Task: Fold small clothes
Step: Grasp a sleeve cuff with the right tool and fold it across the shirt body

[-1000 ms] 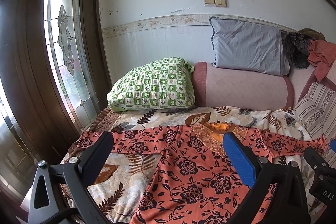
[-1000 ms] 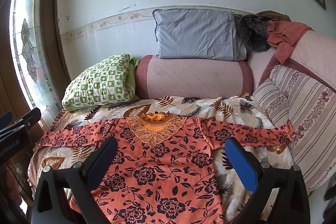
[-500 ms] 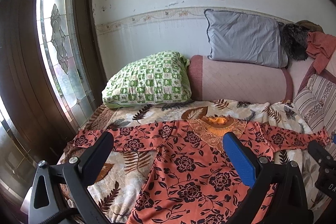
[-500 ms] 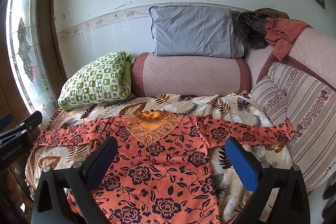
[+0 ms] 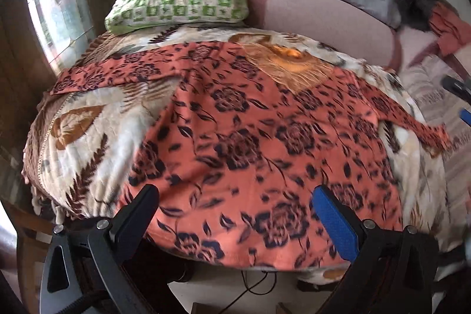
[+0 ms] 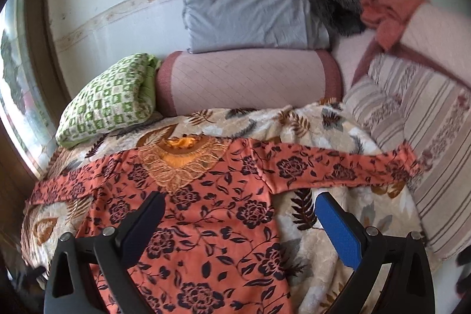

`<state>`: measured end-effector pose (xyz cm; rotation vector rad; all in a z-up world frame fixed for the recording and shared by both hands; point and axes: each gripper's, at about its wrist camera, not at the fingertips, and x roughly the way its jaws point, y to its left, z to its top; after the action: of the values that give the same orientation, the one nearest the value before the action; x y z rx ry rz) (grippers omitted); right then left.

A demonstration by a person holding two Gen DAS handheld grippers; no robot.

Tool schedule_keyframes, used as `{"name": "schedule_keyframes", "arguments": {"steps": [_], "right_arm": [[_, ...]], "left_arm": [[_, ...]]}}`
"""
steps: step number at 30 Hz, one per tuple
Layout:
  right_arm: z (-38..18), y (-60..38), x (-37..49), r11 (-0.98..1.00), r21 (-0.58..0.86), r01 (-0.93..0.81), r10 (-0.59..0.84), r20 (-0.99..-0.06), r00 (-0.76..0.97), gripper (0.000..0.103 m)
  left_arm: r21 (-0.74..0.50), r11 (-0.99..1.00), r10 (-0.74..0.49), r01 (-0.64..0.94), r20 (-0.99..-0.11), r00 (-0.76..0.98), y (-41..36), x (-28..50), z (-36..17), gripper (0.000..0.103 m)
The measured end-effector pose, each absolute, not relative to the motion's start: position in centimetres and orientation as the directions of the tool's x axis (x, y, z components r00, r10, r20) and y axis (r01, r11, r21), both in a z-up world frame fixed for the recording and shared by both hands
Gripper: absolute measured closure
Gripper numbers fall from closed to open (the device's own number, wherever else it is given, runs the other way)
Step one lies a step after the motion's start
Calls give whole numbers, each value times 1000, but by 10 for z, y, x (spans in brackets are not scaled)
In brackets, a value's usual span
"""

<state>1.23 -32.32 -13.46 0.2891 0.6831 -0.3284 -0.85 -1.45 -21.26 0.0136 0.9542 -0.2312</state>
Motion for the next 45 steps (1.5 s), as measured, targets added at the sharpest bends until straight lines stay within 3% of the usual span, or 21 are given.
{"name": "schedule_keyframes", "arguments": {"steps": [5,7,10,19,24,25,27,28,34,39,45], "right_arm": [[-200,-473,-4,741,378,556,-205,-661,722,0],[-233,-529,-15,629,496,598,-156,-674,722,0],[-276,-596,-34,436,617,655,-148,-669,728,1],[-350,-696,-31,100,748,656,-157,-639,753,22],[-349,-705,-18,71,745,663,-228,-635,738,23],[-348,-705,-14,79,731,678,-232,-648,725,31],[-348,-704,-10,91,709,700,-225,-670,708,61],[-348,-705,-10,86,710,699,-213,-673,709,98],[-334,-695,-11,94,717,691,-265,-651,712,98],[-268,-660,26,273,714,645,-264,-589,764,98],[-181,-551,115,561,662,497,-133,-520,844,98]], "left_arm": [[-133,894,-370,428,-756,540,-36,-47,-203,0],[-166,840,-432,516,-780,452,-52,-52,-207,0],[-187,788,-433,587,-846,311,-77,-54,-223,0],[-194,826,-347,529,-915,207,-92,-21,-260,0],[-196,879,-354,434,-879,319,-74,22,-251,0],[-207,882,-364,422,-870,333,-71,31,-249,0],[-200,895,-363,399,-846,390,-66,54,-244,0],[-183,900,-359,395,-826,434,-65,66,-241,0],[-29,930,-274,366,-717,641,-75,131,-230,0],[-63,975,-197,215,-693,694,-75,196,-236,0],[-124,992,-116,40,-696,708,-27,241,-261,0]]}}
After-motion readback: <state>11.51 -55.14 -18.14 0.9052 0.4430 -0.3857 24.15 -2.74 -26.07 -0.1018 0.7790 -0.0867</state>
